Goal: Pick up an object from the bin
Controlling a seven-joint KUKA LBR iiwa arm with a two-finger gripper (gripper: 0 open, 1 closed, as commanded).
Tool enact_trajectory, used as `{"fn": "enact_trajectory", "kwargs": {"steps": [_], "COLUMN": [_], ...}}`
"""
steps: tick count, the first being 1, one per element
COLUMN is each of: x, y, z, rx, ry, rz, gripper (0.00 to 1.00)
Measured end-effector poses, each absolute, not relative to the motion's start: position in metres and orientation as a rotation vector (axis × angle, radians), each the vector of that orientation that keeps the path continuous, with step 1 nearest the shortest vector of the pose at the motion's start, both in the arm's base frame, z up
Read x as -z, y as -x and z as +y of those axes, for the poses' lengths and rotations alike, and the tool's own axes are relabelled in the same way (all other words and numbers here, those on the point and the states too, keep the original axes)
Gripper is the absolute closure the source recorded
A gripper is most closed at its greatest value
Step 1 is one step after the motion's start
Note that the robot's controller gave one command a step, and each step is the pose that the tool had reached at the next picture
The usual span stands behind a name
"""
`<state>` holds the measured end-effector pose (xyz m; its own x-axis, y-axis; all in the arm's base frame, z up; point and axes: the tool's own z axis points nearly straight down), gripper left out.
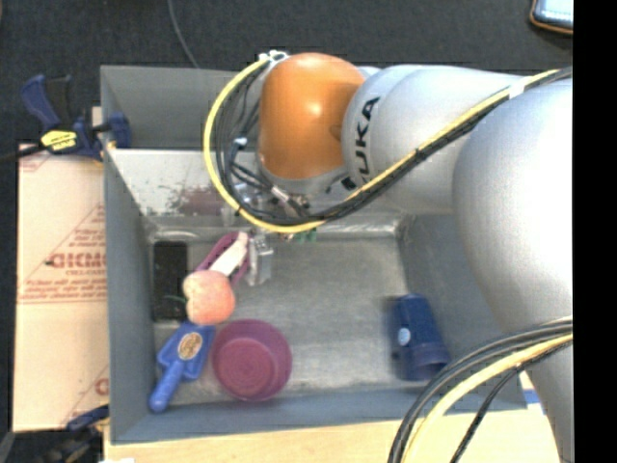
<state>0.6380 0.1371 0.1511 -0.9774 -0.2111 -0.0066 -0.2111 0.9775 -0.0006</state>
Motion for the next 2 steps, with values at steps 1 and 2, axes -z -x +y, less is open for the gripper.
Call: {"fn": "enact_trajectory", "kwargs": {"steps": [1, 2], "x": [-0.1240, -0.1184], "y": [-0.6406, -0.6451], "z": [0.1358, 0.1399], "rx": [0.001, 0.001], "ry": [0.540, 0.872], "rz": [3.086, 3.004], "gripper": [0.00, 0.00]}}
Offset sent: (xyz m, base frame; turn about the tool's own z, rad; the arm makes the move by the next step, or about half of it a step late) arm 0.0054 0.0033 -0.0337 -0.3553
